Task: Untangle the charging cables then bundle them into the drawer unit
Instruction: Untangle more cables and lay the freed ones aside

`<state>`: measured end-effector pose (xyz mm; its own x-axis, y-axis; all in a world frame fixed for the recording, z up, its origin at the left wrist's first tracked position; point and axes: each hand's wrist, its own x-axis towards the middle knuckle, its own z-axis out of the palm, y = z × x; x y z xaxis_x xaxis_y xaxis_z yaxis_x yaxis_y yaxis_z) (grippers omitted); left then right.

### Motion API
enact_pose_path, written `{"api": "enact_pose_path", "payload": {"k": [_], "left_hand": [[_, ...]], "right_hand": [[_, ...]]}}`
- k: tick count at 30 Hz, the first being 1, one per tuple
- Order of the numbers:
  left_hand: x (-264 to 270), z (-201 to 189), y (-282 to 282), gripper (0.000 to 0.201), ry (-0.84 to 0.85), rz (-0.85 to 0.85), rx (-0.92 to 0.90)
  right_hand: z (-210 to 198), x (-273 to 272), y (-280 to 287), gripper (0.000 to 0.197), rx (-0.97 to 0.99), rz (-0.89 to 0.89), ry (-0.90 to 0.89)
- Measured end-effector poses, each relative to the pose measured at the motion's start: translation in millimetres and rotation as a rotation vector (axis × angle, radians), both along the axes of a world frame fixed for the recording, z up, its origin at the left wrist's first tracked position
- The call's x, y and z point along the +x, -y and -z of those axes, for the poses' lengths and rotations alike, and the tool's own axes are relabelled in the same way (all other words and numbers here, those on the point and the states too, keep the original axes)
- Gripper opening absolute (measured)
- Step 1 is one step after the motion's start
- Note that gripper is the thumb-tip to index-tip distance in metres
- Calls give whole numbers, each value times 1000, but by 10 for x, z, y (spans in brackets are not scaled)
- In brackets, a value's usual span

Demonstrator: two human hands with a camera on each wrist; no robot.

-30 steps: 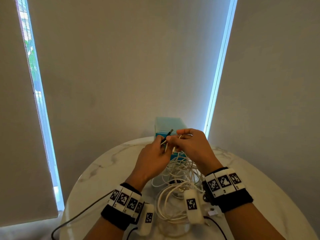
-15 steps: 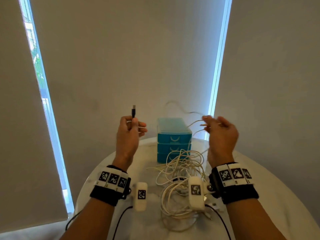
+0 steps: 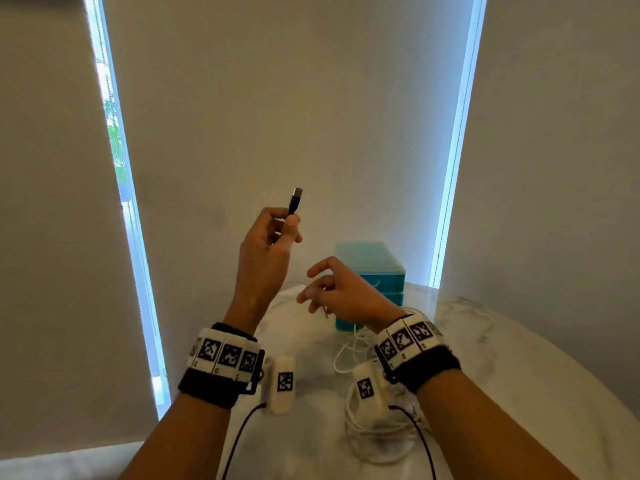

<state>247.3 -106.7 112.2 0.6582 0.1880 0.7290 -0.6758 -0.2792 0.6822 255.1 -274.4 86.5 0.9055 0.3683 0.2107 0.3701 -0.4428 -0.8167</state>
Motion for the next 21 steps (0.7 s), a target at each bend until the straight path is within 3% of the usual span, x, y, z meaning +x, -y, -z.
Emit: {"api": "enact_pose_path", "payload": {"k": [2, 7, 11, 14, 16, 21], "left_hand": [[68, 129, 39, 16, -69, 45, 36], [197, 427, 270, 13, -273, 212, 143], [308, 598, 410, 17, -422, 313, 175], [287, 650, 552, 18, -540, 368, 189], [258, 674, 643, 22, -549, 328, 238], [287, 775, 808, 19, -531, 369, 241]], "right_hand": [[62, -13, 44, 21, -93, 72, 25], [140, -50, 225, 13, -108, 196, 94], [158, -114, 448, 11, 181, 307, 198], [223, -92, 608, 36, 430, 399, 180], [294, -70, 683, 40, 508, 435, 162], [507, -66, 808, 24, 577, 480, 173]]}}
